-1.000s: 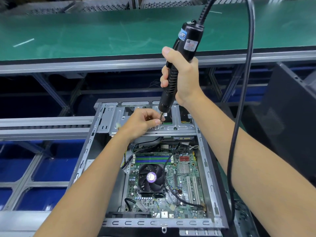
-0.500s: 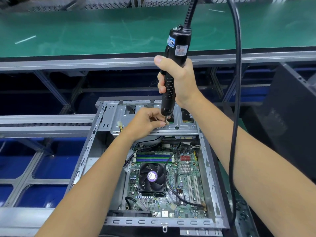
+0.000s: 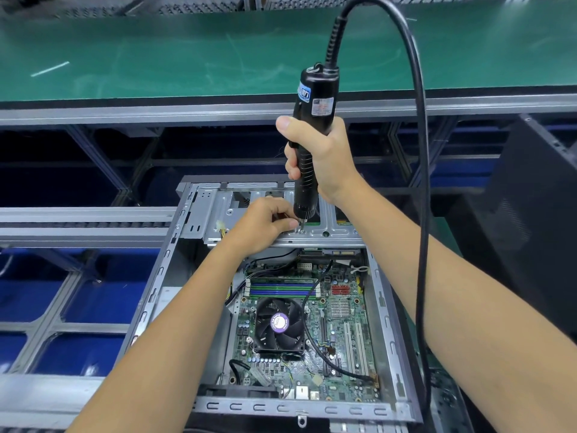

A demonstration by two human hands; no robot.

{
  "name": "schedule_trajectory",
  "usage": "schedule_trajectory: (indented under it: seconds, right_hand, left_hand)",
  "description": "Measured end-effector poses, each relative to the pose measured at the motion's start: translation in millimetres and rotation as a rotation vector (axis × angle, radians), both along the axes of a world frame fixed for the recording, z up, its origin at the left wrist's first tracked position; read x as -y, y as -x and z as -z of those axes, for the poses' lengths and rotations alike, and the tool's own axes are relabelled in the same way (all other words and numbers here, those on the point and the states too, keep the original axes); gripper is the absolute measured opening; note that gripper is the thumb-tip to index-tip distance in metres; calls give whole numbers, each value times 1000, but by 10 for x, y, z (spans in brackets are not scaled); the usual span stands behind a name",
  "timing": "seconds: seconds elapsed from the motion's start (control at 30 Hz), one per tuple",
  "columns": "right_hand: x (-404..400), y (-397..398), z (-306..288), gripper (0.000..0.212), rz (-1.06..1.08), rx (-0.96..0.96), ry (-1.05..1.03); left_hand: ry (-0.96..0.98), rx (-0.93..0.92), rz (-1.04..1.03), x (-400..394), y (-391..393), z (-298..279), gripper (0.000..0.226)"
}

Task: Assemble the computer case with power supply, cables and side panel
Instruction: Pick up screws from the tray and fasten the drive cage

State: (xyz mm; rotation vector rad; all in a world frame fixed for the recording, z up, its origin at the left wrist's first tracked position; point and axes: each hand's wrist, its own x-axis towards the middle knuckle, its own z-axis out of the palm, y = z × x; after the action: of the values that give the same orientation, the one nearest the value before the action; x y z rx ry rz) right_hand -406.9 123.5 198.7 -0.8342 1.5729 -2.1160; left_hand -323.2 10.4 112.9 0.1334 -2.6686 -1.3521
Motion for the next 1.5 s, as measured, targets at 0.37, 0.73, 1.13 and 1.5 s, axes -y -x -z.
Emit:
schedule_trajectory:
  seconds: [0.37, 0.73, 1.13, 1.5]
  right_hand:
    - [8, 3, 16, 28, -28, -36, -2]
    - [22, 6, 39, 29, -79, -70, 16]
    - [-4, -8, 40, 28, -104, -63, 22]
    - [-32, -56, 56, 42, -179, -113, 19]
  left_hand:
    - [57, 49, 41, 24, 43, 75, 5]
    - [54, 79, 69, 16, 61, 94, 14]
    - [211, 106, 94, 8, 146, 125, 31]
    - [166, 63, 107, -21, 105, 140, 20]
